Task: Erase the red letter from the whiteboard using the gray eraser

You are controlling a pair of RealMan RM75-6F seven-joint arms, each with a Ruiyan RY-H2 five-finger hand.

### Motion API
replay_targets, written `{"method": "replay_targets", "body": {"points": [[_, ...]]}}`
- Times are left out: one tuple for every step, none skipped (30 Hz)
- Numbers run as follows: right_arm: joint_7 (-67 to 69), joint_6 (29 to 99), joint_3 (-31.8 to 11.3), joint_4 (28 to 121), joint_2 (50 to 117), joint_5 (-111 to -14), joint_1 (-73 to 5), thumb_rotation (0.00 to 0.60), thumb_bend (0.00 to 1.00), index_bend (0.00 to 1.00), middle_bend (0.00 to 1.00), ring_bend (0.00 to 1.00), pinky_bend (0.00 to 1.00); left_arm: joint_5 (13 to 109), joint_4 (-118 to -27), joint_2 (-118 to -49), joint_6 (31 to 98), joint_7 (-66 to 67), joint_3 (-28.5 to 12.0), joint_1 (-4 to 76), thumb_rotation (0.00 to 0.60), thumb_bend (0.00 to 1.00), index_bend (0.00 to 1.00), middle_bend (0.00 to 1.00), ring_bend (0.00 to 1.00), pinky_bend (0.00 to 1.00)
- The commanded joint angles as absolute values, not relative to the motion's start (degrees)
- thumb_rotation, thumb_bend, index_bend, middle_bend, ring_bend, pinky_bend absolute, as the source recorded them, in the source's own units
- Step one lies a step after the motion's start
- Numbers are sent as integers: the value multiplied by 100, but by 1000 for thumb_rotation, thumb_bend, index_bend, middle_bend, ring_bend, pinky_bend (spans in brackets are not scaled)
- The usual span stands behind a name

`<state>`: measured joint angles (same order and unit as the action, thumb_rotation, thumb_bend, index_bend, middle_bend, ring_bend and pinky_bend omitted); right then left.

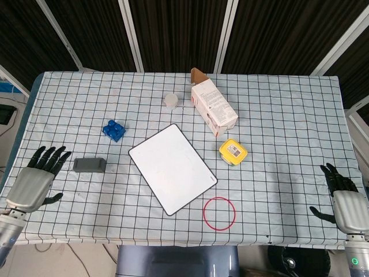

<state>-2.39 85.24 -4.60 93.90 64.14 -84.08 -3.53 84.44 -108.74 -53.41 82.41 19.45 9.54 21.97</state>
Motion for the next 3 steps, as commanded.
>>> {"method": "replay_targets", "body": {"points": [[-244, 8533, -461, 9377, 6417, -8424, -356, 600, 53, 75, 78, 186, 204, 8689, -10806, -5248, 8433, 1794, 1084, 1961, 600, 72, 0, 0, 0, 0], [-245, 8538, -462, 9373, 6417, -8430, -357, 600, 53, 75, 78, 184, 202, 8717, -10778, -5247, 8437, 1776, 1100, 1924, 600, 72, 0, 0, 0, 0], [-245, 8541, -462, 9370, 6418, -8434, -356, 600, 53, 74, 77, 182, 199, 8728, -10765, -5248, 8438, 1764, 1104, 1908, 600, 72, 0, 0, 0, 0]]}}
